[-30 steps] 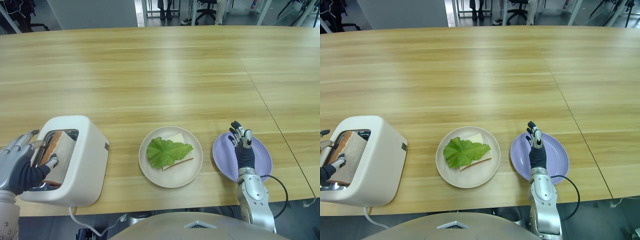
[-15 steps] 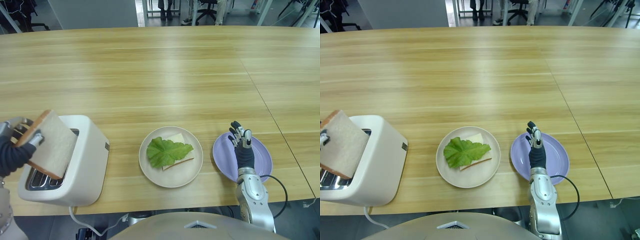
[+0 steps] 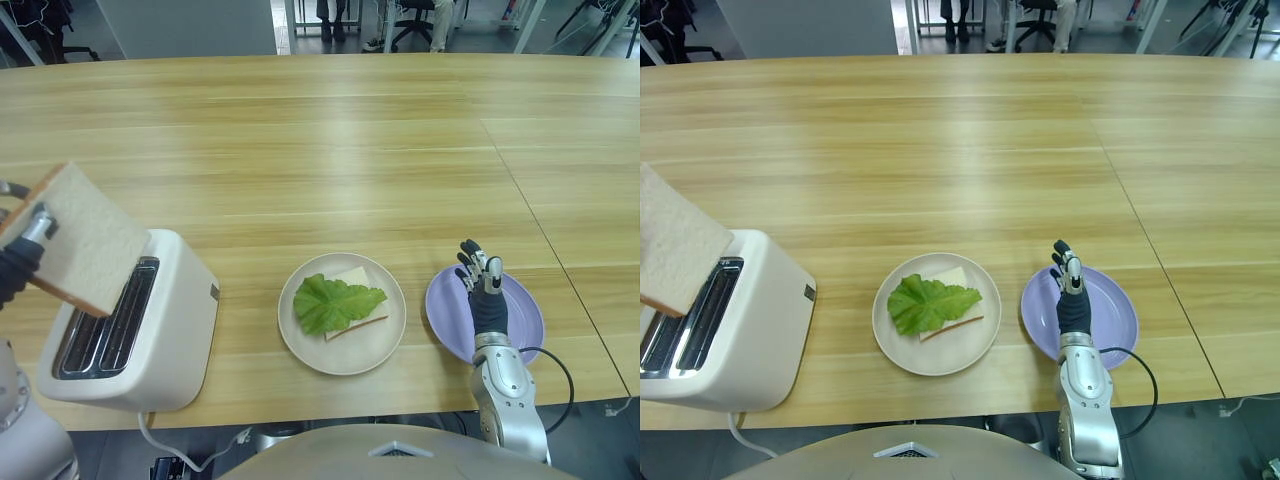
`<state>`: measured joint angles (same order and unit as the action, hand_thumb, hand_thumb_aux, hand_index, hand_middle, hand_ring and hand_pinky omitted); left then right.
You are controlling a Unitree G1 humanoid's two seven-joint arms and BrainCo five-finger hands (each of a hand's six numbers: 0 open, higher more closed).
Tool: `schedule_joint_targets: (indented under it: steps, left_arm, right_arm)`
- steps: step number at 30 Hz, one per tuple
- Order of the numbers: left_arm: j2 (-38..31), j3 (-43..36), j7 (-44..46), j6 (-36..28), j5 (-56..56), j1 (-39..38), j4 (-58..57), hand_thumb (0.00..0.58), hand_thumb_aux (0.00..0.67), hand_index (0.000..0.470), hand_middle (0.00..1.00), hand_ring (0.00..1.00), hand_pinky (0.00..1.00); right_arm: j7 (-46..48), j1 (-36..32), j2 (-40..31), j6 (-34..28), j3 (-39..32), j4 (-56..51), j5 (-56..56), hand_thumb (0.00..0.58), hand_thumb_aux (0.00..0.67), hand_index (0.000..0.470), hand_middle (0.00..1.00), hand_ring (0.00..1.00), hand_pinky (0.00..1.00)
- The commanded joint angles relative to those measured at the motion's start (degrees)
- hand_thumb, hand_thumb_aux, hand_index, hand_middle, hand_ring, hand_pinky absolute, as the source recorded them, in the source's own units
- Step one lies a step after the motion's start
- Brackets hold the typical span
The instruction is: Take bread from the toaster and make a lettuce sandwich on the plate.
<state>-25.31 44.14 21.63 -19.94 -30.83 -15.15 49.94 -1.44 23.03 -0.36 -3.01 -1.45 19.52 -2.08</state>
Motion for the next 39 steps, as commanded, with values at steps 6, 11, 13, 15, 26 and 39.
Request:
schedule_joint_targets:
  steps: [6, 11, 13, 15, 26, 39]
  left_arm:
    - [2.41, -5.08, -2.59, -4.19, 4.77, 7.29, 1.42, 0.580, 0.670, 0.460, 1.00, 1.00, 1.00]
    - [8.07, -13.08, -2.40, -7.26, 9.89, 8.76, 2.84, 0.580, 0.670, 0.460, 1.00, 1.00, 1.00]
    - [10.35, -17.37, -1.95, -7.76, 12.41, 8.63, 2.59, 0.580, 0.670, 0.460, 1.00, 1.00, 1.00]
    - [11.49, -21.13, -1.49, -7.33, 14.19, 8.13, 1.47, 0.580, 0.670, 0.460, 1.00, 1.00, 1.00]
    - [12.05, -36.29, 0.19, 3.90, 22.67, 11.09, -19.02, 0.580, 0.670, 0.460, 1.00, 1.00, 1.00]
    - [11.52, -48.99, 3.97, 12.07, 25.34, 19.57, -45.11, 0.580, 0.670, 0.460, 1.00, 1.00, 1.00]
  right_arm:
    - [0.12, -0.06, -0.31, -0.17, -1.20, -0.31, -1.60, 0.000, 0.000, 0.000, 0.00, 0.00, 0.00]
    - [0.08, -0.78, -0.61, -0.07, -1.80, -0.61, -2.70, 0.000, 0.000, 0.000, 0.00, 0.00, 0.00]
    - [0.11, -1.45, -0.93, 0.05, -2.44, -0.67, -3.58, 0.000, 0.000, 0.000, 0.00, 0.00, 0.00]
    - [0.00, -2.02, -1.22, 0.45, -3.08, -0.56, -4.56, 0.000, 0.000, 0.000, 0.00, 0.00, 0.00]
    - [-1.13, -4.77, -5.86, 7.24, -7.43, 1.79, -15.90, 0.000, 0.000, 0.000, 0.00, 0.00, 0.00]
    - [-6.76, -7.48, -16.87, 19.57, -15.76, 0.71, -44.34, 0.000, 0.000, 0.000, 0.00, 0.00, 0.00]
